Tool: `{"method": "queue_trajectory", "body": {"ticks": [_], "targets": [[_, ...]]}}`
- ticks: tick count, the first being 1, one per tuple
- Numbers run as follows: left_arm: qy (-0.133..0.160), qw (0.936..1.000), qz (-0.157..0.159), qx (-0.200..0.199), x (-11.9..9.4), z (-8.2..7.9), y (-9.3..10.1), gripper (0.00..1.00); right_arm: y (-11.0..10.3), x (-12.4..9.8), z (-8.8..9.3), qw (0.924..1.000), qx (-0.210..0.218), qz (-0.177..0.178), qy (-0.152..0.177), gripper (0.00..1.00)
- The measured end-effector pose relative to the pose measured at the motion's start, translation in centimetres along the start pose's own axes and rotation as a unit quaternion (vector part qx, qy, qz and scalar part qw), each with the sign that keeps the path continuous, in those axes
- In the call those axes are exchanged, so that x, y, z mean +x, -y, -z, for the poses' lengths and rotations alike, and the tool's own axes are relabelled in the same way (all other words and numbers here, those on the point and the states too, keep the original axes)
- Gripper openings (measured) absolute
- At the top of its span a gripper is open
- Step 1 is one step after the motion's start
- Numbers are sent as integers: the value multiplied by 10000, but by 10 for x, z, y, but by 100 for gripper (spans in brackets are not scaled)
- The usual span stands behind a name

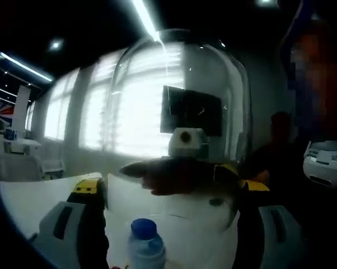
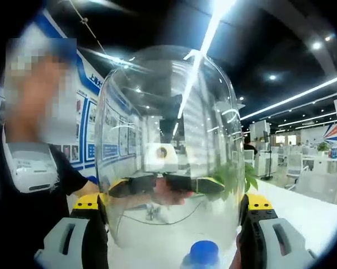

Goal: Open the cover put in the Mizone put the cover back on

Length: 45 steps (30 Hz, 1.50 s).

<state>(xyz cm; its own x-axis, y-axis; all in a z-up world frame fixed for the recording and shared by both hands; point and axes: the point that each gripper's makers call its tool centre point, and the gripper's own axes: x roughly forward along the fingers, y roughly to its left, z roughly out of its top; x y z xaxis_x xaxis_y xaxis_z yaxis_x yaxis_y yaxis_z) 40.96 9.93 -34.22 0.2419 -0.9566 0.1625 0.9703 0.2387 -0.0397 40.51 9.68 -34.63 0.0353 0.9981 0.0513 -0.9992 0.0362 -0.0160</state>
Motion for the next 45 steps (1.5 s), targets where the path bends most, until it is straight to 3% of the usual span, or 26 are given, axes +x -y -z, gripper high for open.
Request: {"method": "queue_trajectory", "body": {"ticks": [16, 34, 45], "targets": [[-240, 9997, -73, -50, -4, 49, -9, 84, 8, -3, 49, 10000, 52, -69, -37, 90], [-887, 9959, -112, -134, -8, 119, -19, 84, 15, -7, 114, 9995, 133, -138, -254, 90], [-1232, 9922, -139, -155, -14, 150, -24, 84, 16, -5, 154, 9984, 248, -186, -480, 90]]}}
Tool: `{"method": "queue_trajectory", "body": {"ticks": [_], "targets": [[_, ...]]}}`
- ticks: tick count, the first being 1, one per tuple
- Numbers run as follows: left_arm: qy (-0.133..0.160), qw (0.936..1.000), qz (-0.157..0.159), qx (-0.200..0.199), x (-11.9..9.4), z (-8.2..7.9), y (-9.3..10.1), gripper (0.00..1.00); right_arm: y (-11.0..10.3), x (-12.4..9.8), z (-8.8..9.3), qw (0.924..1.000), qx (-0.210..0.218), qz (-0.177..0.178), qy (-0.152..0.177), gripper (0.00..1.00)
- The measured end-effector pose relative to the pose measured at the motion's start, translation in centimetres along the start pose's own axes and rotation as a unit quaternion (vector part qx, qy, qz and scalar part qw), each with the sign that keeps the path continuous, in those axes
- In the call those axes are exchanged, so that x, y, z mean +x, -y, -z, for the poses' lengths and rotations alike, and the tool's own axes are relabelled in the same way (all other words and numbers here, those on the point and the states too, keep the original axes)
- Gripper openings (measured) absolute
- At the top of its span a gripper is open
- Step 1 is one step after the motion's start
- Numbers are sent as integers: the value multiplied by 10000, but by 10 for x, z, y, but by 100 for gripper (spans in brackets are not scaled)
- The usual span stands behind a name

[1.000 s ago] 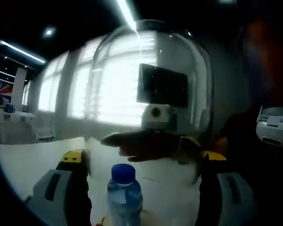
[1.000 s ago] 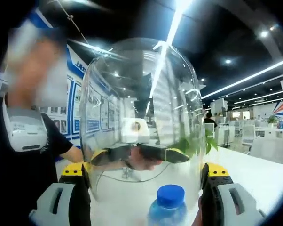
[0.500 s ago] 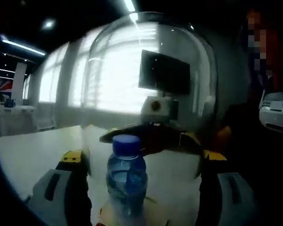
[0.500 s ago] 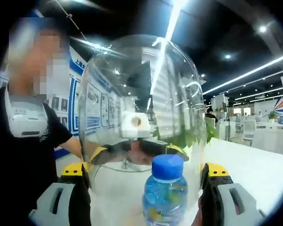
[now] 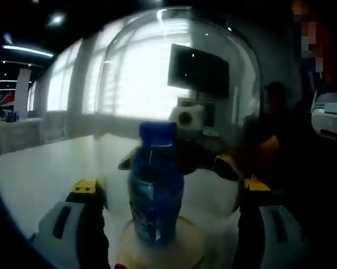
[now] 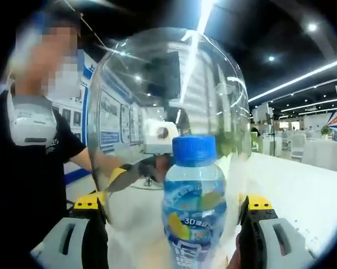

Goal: Open the cover put in the Mizone put the cover back on

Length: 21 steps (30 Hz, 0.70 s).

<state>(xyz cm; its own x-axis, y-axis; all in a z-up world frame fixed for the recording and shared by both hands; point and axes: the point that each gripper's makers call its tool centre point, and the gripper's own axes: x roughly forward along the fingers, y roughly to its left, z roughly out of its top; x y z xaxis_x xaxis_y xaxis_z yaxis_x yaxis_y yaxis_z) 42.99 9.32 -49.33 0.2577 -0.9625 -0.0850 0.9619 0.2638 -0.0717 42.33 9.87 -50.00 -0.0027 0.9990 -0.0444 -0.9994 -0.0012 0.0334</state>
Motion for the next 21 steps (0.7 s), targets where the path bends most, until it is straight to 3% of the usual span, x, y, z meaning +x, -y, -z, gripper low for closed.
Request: {"method": "queue_trajectory", "body": {"ticks": [16, 21], "targets": [[-386, 9992, -44, 20, 6, 38, -5, 85, 5, 0, 35, 9991, 0, 9, -428, 90], [-166, 9997, -82, -175, 7, 36, -9, 85, 12, -4, 36, 9992, 224, -37, -320, 90]]}}
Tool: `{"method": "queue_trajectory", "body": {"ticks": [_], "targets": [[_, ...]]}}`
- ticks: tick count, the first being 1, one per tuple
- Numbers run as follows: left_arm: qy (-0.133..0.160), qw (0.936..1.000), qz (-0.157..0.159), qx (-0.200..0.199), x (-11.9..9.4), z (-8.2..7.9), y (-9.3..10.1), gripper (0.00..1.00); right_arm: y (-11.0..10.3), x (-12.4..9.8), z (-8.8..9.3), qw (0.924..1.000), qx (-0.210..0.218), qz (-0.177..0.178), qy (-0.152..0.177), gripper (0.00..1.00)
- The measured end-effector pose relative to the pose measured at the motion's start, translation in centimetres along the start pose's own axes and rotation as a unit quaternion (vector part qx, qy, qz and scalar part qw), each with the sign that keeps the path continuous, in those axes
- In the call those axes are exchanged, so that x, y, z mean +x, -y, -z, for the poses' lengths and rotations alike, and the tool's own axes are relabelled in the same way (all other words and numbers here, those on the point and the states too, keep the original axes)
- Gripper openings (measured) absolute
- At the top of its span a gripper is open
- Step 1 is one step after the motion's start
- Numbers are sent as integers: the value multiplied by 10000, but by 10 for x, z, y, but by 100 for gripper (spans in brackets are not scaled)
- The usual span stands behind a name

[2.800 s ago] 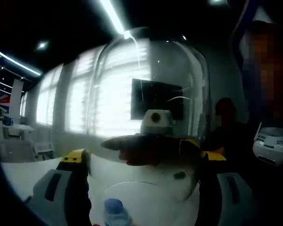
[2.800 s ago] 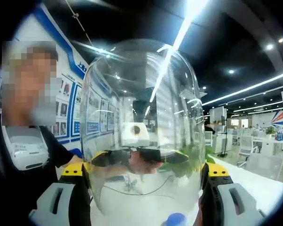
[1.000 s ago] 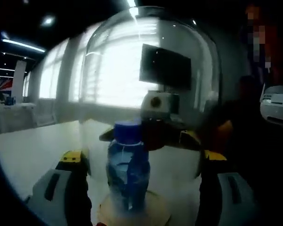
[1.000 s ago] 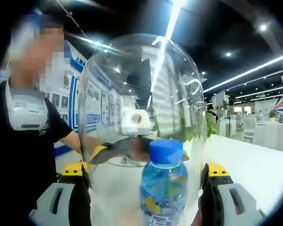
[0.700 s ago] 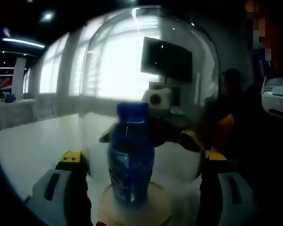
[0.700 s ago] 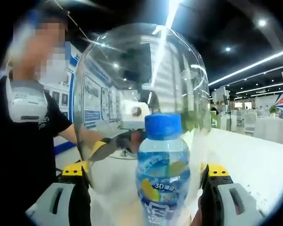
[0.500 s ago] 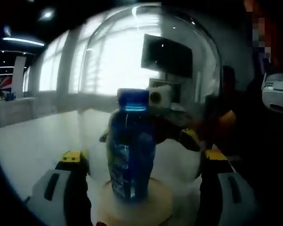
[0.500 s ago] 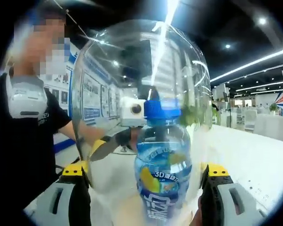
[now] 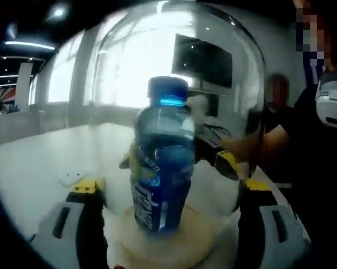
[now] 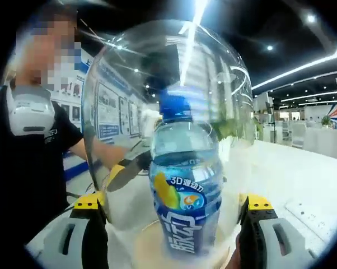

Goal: Open the cover put in the Mizone put the cover back on

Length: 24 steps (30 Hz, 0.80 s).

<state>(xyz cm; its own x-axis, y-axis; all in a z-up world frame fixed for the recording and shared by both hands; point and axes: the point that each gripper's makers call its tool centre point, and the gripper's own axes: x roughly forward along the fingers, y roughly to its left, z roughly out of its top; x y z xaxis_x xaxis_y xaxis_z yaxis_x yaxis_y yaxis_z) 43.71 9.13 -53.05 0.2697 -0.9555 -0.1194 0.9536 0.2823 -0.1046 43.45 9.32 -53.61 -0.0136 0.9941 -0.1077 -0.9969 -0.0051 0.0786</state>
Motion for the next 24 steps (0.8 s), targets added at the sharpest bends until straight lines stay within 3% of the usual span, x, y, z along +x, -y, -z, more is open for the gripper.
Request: {"method": "queue_trajectory", "body": {"ticks": [3, 5, 15, 24], "targets": [[6, 10000, -9, -34, 3, 0, -4, 85, 3, -2, 2, 10000, 58, 7, -16, 90], [-167, 9996, -14, 240, 4, 5, -5, 85, 4, -3, 5, 9997, -191, 27, -129, 90], [171, 9997, -48, 151, 2, 3, -3, 85, 4, -3, 4, 9999, -131, 59, -13, 90], [162, 9995, -228, 150, -1, 2, -3, 84, 1, 0, 4, 9999, -125, 109, 26, 90]]}}
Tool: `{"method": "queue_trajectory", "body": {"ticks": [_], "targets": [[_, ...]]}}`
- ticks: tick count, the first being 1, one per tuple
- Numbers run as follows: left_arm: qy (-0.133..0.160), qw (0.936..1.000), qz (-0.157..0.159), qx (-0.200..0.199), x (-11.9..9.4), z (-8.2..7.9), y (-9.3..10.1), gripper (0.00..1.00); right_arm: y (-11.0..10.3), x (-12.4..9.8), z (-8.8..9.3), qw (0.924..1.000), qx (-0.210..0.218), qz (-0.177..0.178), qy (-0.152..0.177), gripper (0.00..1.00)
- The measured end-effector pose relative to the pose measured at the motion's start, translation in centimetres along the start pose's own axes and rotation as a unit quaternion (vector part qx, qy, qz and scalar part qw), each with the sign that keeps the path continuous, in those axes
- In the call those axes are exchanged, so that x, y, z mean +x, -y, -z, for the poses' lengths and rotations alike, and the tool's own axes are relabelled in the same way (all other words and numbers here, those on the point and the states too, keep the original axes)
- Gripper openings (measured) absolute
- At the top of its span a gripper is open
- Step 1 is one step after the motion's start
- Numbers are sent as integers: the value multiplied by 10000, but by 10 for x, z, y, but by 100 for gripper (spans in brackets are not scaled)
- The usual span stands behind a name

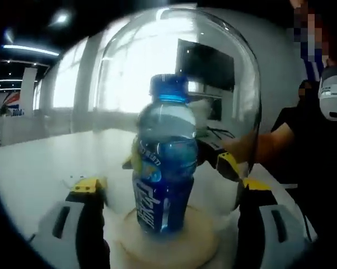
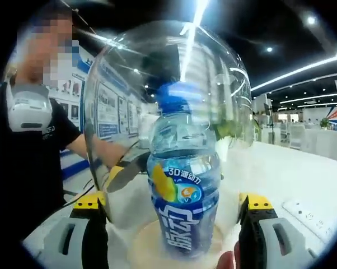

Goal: Open the cover put in the Mizone put the cover back on

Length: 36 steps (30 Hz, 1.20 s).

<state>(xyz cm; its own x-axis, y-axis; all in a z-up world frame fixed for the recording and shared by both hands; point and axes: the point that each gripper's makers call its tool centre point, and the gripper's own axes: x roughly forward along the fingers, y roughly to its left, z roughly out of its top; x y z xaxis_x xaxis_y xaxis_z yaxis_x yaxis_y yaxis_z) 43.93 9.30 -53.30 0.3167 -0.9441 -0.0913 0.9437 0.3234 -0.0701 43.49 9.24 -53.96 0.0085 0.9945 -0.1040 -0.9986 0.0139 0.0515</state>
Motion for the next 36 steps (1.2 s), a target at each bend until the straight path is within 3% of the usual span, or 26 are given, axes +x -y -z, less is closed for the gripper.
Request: {"method": "queue_trajectory", "body": {"ticks": [8, 11, 14, 22, 27, 35, 36], "targets": [[-5, 9998, -195, 15, -4, 1, 1, 81, -1, -1, 0, 9998, 64, 164, 53, 90], [25, 9995, -304, 9, -6, 1, 1, 80, 0, -6, -9, 9965, 594, 327, 480, 90], [128, 9990, -426, -22, -9, 1, 1, 79, 1, -13, -17, 9924, 681, 594, 838, 90], [184, 9959, -884, -115, -15, 0, 3, 78, -8, -14, -13, 9879, 651, 1153, 803, 90], [206, 9937, -1099, -125, -20, 0, 4, 76, -9, -17, -18, 9800, 1036, 1342, 1038, 90], [176, 9903, -1374, -142, -32, -1, 7, 69, -20, -25, -16, 9738, 920, 1836, 978, 90], [184, 9898, -1403, -156, -35, 0, 8, 68, -11, -29, -16, 9720, 921, 1928, 974, 90]]}}
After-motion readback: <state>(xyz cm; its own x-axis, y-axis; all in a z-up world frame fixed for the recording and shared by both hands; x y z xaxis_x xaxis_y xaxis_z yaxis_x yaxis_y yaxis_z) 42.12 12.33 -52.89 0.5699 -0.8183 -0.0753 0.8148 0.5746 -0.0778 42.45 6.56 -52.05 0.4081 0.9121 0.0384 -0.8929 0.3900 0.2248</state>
